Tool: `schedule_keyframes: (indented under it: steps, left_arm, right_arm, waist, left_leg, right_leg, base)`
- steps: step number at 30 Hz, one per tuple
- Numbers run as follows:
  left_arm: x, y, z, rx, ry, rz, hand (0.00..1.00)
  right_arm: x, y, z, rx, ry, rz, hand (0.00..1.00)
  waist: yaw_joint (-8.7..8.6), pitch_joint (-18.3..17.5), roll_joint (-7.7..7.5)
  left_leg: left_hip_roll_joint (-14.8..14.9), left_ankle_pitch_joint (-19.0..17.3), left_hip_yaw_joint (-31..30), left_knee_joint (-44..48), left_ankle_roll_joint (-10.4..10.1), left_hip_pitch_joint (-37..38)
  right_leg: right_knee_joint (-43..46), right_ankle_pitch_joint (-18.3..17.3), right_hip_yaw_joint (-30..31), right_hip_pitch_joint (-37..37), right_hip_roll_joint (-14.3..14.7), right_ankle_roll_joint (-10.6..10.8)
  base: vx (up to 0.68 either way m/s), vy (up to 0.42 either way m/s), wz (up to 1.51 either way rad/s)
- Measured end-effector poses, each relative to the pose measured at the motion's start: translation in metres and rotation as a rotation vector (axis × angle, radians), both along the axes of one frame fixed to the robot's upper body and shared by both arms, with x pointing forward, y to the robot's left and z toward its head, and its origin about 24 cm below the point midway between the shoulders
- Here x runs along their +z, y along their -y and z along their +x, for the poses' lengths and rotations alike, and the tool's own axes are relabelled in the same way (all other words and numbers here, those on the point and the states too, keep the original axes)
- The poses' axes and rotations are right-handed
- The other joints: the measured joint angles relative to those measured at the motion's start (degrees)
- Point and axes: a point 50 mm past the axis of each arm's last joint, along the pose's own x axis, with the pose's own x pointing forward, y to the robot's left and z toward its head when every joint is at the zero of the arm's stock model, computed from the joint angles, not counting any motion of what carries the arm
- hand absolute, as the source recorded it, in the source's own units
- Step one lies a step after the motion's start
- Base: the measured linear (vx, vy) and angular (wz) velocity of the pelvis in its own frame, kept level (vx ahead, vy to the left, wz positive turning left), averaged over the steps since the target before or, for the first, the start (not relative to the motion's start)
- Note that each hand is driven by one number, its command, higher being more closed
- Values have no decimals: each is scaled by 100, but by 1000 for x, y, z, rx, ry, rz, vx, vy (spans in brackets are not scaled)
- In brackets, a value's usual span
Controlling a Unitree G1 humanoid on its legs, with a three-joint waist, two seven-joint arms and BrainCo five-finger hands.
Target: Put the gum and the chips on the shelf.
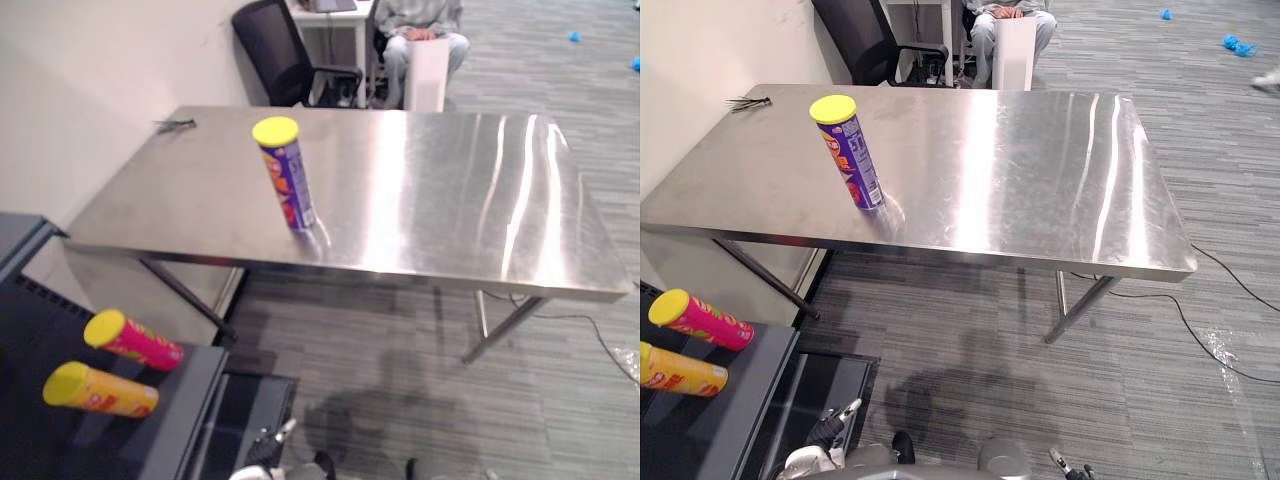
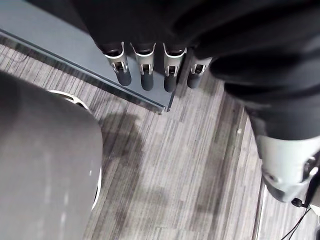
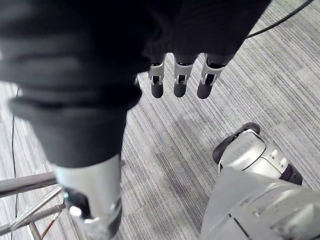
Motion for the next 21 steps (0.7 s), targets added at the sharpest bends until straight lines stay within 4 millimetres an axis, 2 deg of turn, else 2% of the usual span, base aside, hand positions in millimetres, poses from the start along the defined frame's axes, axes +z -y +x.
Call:
schedule_keyframes:
  steps: [1, 6, 9, 11, 13, 14, 15, 17, 18, 20, 21]
  left_arm:
    - [0, 0, 0, -17, -3, 8, 0]
    - [-1, 1, -3, -31, -19, 15, 0]
    - [-2, 1, -4, -60, -27, 40, 0]
    - [-1, 0, -3, -87, -32, 61, 0]
    - [-1, 0, -4, -87, -32, 62, 0]
    - [-1, -1, -4, -86, -30, 63, 0]
    - [-1, -1, -5, -85, -29, 64, 0]
    - [0, -2, -7, -84, -23, 70, 0]
    - [0, -3, -8, -83, -22, 71, 0]
    - [1, -4, -10, -80, -17, 76, 0]
    - [1, -5, -10, -80, -14, 79, 0]
  right_arm:
    - [0, 1, 1, -4, 3, -2, 0]
    - [0, 3, 2, -61, 7, 2, 0]
    - [1, 11, -5, -169, 3, -7, 0]
    - [5, 27, -8, -273, 12, -44, 0]
    - [14, 53, -8, -413, 43, -109, 0]
    - [23, 72, -3, -472, 77, -161, 0]
    - [29, 83, 2, -504, 112, -192, 0]
    - [72, 129, 26, -544, 275, -388, 0]
    - [86, 140, 34, -539, 318, -451, 0]
    - [154, 173, 62, -543, 526, -703, 0]
    - [170, 177, 67, -542, 571, -762, 0]
  waist:
    - [57, -14, 0]
    - [75, -144, 24]
    - [76, -225, 14]
    - [77, -292, 2]
    - [75, -309, 1]
    - [75, -308, -1]
    - [75, -300, -15]
    - [59, -303, -12]
    - [53, -307, -6]
    - [46, -322, 18]
    - [48, -321, 14]
  left_leg:
    - [-53, -29, 79, -33, 34, 50]
    - [-141, -32, 220, -299, 56, 114]
    - [-196, -2, 231, -434, 98, 145]
    - [-269, 88, 230, -604, 151, 155]
    - [-336, 200, 230, -791, 175, 166]
    - [-374, 260, 229, -894, 192, 173]
    - [-389, 284, 227, -937, 199, 174]
    - [-448, 376, 236, -1092, 217, 179]
    - [-461, 387, 240, -1112, 223, 173]
    - [-490, 420, 240, -1188, 234, 160]
    - [-490, 422, 241, -1188, 237, 146]
  right_leg:
    - [-65, 29, 65, 8, -47, 49]
    - [-511, 356, 179, 33, -94, 122]
    - [-752, 465, 172, 102, -126, 153]
    - [-885, 524, 167, 94, -165, 186]
    - [-1019, 614, 149, 83, -212, 206]
    - [-1087, 657, 142, 75, -237, 218]
    - [-1122, 680, 140, 75, -248, 226]
    - [-1141, 699, 147, 1, -282, 234]
    - [-1134, 700, 154, -24, -288, 236]
    - [-1137, 706, 161, -82, -302, 247]
    - [-1139, 706, 165, -102, -300, 247]
  base:
    - [81, 104, -30]
    - [47, 84, -23]
    - [-3, 41, -6]
    - [-17, 36, -1]
    - [-19, 18, 1]
    - [-34, 31, 2]
    - [-55, 45, 1]
    - [-49, 37, -3]
    - [-27, 23, -3]
    - [0, 0, 0]
    - [0, 0, 0]
